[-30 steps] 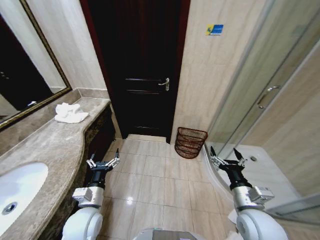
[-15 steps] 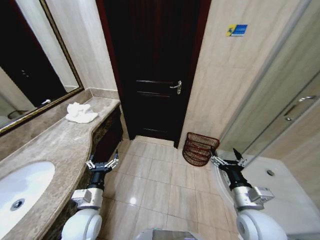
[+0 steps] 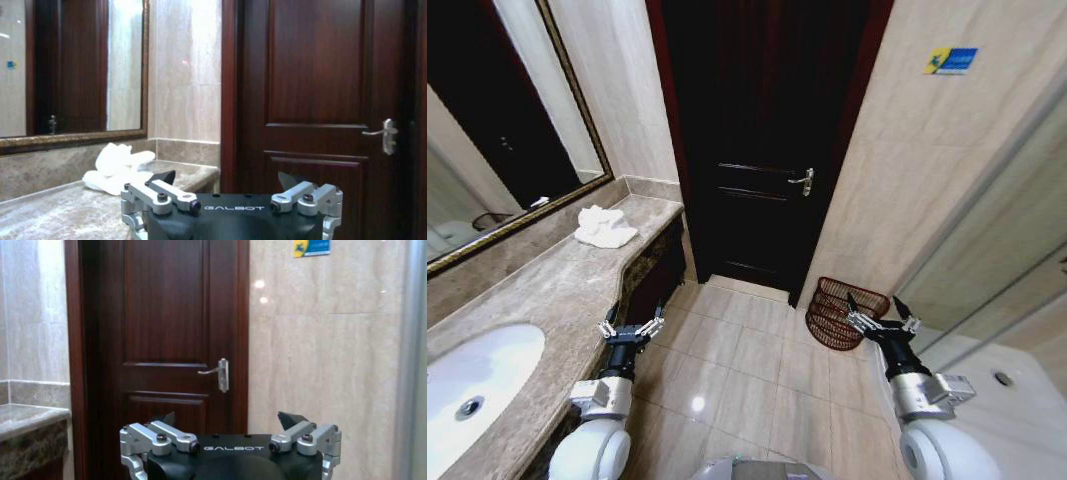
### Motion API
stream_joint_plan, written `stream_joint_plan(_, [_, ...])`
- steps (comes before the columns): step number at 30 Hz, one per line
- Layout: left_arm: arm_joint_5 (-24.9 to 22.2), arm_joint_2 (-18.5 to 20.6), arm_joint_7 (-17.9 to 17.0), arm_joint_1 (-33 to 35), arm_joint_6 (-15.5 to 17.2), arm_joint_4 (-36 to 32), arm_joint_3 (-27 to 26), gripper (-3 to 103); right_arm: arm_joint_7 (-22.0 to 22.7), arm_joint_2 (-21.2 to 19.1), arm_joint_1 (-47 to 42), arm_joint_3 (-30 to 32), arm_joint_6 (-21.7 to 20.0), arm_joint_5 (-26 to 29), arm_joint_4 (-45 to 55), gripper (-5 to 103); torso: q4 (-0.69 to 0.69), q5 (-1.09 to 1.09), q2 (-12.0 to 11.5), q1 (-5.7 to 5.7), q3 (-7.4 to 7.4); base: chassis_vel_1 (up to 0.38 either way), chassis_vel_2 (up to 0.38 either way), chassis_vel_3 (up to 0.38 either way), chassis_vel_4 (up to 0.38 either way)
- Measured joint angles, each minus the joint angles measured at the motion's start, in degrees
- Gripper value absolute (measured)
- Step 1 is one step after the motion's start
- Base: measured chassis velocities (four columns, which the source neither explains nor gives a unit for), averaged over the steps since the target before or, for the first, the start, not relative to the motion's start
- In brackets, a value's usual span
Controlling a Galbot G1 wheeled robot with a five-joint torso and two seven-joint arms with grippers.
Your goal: Discard the used towel into the hamper.
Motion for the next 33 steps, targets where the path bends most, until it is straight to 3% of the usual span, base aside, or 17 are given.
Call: stream_joint_plan(33, [1.2, -0.9, 0.2, 0.0, -0.7, 0.5, 0.4, 100, 0.0, -0.2, 0.4, 0.2, 0.2, 0.5, -0.1, 100, 0.00, 0.03, 0.0, 0.00, 0.00, -0.052, 0.142, 0.140, -0.051])
